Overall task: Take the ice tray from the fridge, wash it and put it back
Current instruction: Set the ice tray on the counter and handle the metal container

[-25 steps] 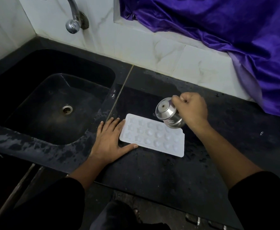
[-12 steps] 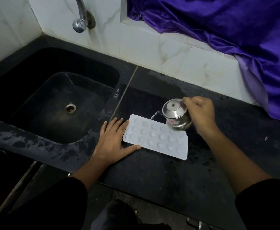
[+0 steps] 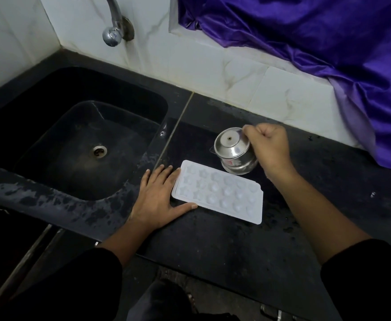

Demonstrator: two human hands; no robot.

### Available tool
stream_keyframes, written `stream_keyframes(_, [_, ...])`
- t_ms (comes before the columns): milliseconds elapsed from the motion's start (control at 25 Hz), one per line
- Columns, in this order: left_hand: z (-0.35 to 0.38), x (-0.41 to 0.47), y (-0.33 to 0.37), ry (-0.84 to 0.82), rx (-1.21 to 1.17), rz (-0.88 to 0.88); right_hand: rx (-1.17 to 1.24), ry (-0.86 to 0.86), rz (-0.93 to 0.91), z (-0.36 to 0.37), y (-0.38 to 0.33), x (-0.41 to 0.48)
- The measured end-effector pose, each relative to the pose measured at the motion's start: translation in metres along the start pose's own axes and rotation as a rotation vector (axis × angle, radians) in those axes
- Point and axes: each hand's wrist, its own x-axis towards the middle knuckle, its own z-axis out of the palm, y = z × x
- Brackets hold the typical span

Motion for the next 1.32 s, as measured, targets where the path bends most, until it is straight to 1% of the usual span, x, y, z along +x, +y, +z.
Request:
stream_keyframes(120, [0.000, 0.000, 0.000, -0.001, 0.010, 0.000, -0.358, -0.031, -0.120, 0.014, 0.001, -0.001])
stream_keyframes(200, [0.000, 0.000, 0.000, -0.006, 0.018, -0.004, -0.523, -0.051, -0.167, 0.023, 0.000, -0.004])
stream_keyframes(320, [0.000, 0.000, 0.000, -0.011, 0.021, -0.006, -0.661, -0.077, -0.212, 0.034, -0.004, -0.006])
stream_keyframes(400, [0.000, 0.000, 0.000, -0.015, 0.022, -0.009, -0.709, -0.084, -0.242, 0.037, -0.006, -0.008])
stream_keyframes(480, [0.000, 0.000, 0.000, -0.024, 0.023, -0.011, -0.699, -0.077, -0.231, 0.035, -0.004, -0.006])
stream_keyframes(560, [-0.001, 0.000, 0.000, -0.032, 0.026, -0.012, -0.594, -0.063, -0.174, 0.027, 0.003, -0.001])
stream_keyframes(760, [-0.001, 0.000, 0.000, -0.031, 0.027, -0.009, -0.007, -0.022, 0.066, 0.003, 0.011, 0.003])
stream_keyframes(880, [-0.001, 0.000, 0.000, -0.027, 0.027, -0.009, 0.221, 0.018, 0.169, -0.006, 0.003, 0.002])
stream_keyframes(960, [-0.001, 0.000, 0.001, -0.033, 0.028, -0.013, 0.307, 0.031, 0.193, -0.007, -0.003, 0.002])
stream_keyframes(1040, [-0.002, 0.000, 0.001, -0.033, 0.028, -0.013, 0.304, 0.017, 0.153, -0.006, -0.008, 0.001])
stream_keyframes(1120, [-0.001, 0.000, 0.001, -0.023, 0.023, -0.009, 0.191, -0.022, 0.049, -0.002, -0.009, 0.000])
stream_keyframes(1240, [-0.001, -0.001, 0.000, -0.007, 0.014, -0.007, -0.127, -0.103, -0.128, 0.007, -0.008, -0.006])
stream_keyframes(1320, [-0.001, -0.001, 0.000, -0.010, 0.022, -0.007, -0.368, -0.119, -0.216, 0.014, -0.006, -0.012])
